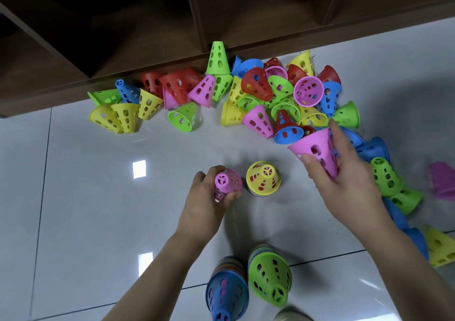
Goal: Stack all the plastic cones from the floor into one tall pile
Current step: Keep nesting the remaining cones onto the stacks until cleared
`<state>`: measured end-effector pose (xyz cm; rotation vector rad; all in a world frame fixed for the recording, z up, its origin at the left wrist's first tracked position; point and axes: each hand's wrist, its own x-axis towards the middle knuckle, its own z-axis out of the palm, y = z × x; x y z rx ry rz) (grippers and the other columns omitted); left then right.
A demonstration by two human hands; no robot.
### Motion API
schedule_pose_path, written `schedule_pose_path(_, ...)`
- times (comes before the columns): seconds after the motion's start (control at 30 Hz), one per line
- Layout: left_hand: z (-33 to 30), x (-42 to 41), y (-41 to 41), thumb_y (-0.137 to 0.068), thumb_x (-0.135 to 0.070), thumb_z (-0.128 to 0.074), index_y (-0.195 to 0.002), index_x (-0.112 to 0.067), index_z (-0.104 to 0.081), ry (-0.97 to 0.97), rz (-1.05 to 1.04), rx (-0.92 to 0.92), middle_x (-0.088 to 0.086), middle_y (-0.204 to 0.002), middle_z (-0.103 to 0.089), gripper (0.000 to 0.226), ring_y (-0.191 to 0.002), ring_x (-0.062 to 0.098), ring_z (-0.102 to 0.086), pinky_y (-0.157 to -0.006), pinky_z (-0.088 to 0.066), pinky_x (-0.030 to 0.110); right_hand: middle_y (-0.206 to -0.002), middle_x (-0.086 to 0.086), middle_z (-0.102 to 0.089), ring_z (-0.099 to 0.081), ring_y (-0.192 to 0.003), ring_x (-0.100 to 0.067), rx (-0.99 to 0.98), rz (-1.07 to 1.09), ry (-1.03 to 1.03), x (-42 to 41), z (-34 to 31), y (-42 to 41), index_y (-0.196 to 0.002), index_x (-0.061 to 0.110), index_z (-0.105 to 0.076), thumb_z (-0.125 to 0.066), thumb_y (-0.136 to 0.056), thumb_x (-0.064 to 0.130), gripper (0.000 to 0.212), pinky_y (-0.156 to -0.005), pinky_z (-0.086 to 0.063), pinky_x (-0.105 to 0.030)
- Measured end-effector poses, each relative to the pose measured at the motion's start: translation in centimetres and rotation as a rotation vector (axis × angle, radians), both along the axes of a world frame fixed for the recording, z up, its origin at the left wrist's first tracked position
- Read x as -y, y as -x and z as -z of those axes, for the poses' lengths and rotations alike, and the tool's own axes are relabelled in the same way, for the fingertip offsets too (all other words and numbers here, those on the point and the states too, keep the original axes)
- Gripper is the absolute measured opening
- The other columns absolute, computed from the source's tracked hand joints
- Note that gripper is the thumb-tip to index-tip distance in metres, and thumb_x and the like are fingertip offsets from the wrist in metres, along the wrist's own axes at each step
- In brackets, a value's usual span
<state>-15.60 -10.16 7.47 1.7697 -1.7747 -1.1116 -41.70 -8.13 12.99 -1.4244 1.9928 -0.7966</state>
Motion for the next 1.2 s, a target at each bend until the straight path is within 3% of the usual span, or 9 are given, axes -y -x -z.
schedule_pose_path(0.07, 0.3, 0.1, 0.1, -0.081, -0.038, -0.081, -0.126, -0.033, -0.055, 0.013, -0.008, -0.015, -0.005, -0.106, -0.051, 0.052, -0.084, 0.008, -0.058, -0.083, -0.053, 0.028, -0.133, 0.002, -0.059, -0.059, -0.111, -0.012, -0.030, -0.073, 0.101, 0.3, -2.0, -0.4, -0.148, 0.033, -0.041, -0.068, -0.086, 0.052, 0.071, -0.095, -0.049, -0.021)
schedule_pose_path(0.13, 0.5, 0.3, 0.2, -0.081, -0.037, -0.081, -0.127, -0.032, -0.054, 0.020, -0.023, -0.022, -0.004, -0.108, -0.051, 0.054, -0.088, 0.003, -0.056, -0.083, -0.051, 0.025, -0.121, 0.000, -0.058, -0.058, -0.088, -0.003, -0.044, -0.148, 0.232, 0.7, -3.0, -1.0, -0.128, 0.020, -0.065, -0.072, -0.086, 0.035, 0.045, -0.082, -0.042, -0.007)
schedule_pose_path(0.2, 0.7, 0.7, 0.2, -0.080, -0.036, -0.083, -0.125, -0.030, -0.054, 0.032, -0.025, -0.016, -0.004, -0.107, -0.052, 0.054, -0.092, 0.000, -0.053, -0.080, -0.049, 0.022, -0.096, -0.003, -0.060, -0.055, -0.068, -0.012, -0.064, -0.185, 0.313, 1.2, -2.9, -1.5, -0.100, 0.011, -0.072, -0.072, -0.088, 0.018, 0.013, -0.071, -0.045, -0.015)
schedule_pose_path(0.27, 0.9, 1.1, -0.1, -0.077, -0.037, -0.085, -0.122, -0.029, -0.055, 0.049, -0.004, -0.006, -0.005, -0.106, -0.054, 0.054, -0.093, 0.000, -0.052, -0.077, -0.047, 0.017, -0.078, -0.001, -0.061, -0.056, -0.064, -0.013, -0.086, -0.205, 0.303, 1.7, -2.1, -1.9, -0.091, 0.010, -0.068, -0.069, -0.090, 0.012, 0.003, -0.066, -0.048, -0.028)
schedule_pose_path(0.43, 0.7, 1.8, -0.9, -0.076, -0.034, -0.086, -0.122, -0.027, -0.057, 0.058, 0.093, 0.000, -0.007, -0.104, -0.055, 0.055, -0.087, -0.001, -0.052, -0.072, -0.040, 0.006, -0.096, 0.003, -0.061, -0.060, -0.079, -0.010, -0.002, -0.133, 0.148, 2.4, 2.7, -0.2, -0.114, 0.018, -0.064, -0.067, -0.090, 0.031, 0.028, -0.069, -0.049, -0.022)
schedule_pose_path(0.57, 0.7, 2.0, -1.1, -0.075, -0.034, -0.086, -0.122, -0.026, -0.058, 0.073, 0.107, -0.005, -0.007, -0.105, -0.057, 0.055, -0.088, 0.001, -0.053, -0.073, -0.041, 0.009, -0.106, 0.009, -0.059, -0.060, -0.091, -0.006, 0.034, -0.190, -0.059, -0.3, 7.6, 0.2, -0.117, 0.022, -0.061, -0.057, -0.087, 0.053, 0.044, -0.078, -0.053, -0.030)
schedule_pose_path(0.73, 0.8, 1.8, -1.0, -0.076, -0.032, -0.086, -0.123, -0.026, -0.058, 0.080, 0.095, -0.031, -0.007, -0.106, -0.056, 0.055, -0.088, 0.001, -0.055, -0.074, -0.042, 0.007, -0.110, -0.001, -0.059, -0.059, -0.103, -0.018, -0.082, -0.238, 0.048, -3.6, 10.8, 1.4, -0.116, 0.011, -0.063, -0.061, -0.086, 0.040, 0.042, -0.095, -0.049, -0.031)
schedule_pose_path(0.9, 0.5, 1.6, -0.9, -0.076, -0.031, -0.086, -0.124, -0.026, -0.058, 0.096, 0.091, -0.023, -0.008, -0.104, -0.054, 0.056, -0.086, 0.000, -0.055, -0.073, -0.042, 0.006, -0.101, -0.008, -0.061, -0.061, -0.095, -0.025, -0.166, -0.240, 0.239, -4.1, 11.1, 2.3, -0.102, 0.001, -0.066, -0.062, -0.087, 0.025, 0.029, -0.089, -0.052, -0.037)
schedule_pose_path(1.2, 0.3, 1.4, -0.6, -0.077, -0.029, -0.085, -0.121, -0.031, -0.057, 0.067, 0.071, -0.026, -0.010, -0.103, -0.055, 0.053, -0.087, 0.002, -0.056, -0.072, -0.044, 0.008, -0.107, -0.011, -0.061, -0.059, -0.098, -0.029, -0.368, -0.199, 0.264, -3.2, 10.8, 3.0, -0.106, 0.002, -0.068, -0.066, -0.086, 0.017, 0.025, -0.090, -0.051, -0.043)
